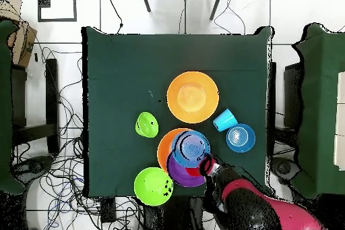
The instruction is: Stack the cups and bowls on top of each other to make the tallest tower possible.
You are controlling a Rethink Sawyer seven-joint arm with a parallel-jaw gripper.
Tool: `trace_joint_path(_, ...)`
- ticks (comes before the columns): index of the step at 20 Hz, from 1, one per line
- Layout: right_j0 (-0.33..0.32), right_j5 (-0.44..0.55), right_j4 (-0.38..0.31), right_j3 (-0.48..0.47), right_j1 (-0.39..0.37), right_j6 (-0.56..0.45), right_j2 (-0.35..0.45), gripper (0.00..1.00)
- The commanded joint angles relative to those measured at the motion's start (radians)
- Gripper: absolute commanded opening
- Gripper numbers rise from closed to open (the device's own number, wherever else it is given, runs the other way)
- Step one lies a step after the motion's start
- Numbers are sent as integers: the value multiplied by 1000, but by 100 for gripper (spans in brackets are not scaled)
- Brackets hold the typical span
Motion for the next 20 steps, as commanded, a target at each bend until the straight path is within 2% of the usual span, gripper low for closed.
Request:
trace_joint_path(1,61,-76,-95,-11,80,57,-78,0)
trace_joint_path(9,72,-65,-106,-32,89,57,-93,0)
trace_joint_path(17,44,-27,-68,-31,53,53,-31,0)
trace_joint_path(20,46,-26,-75,-38,65,49,-44,0)
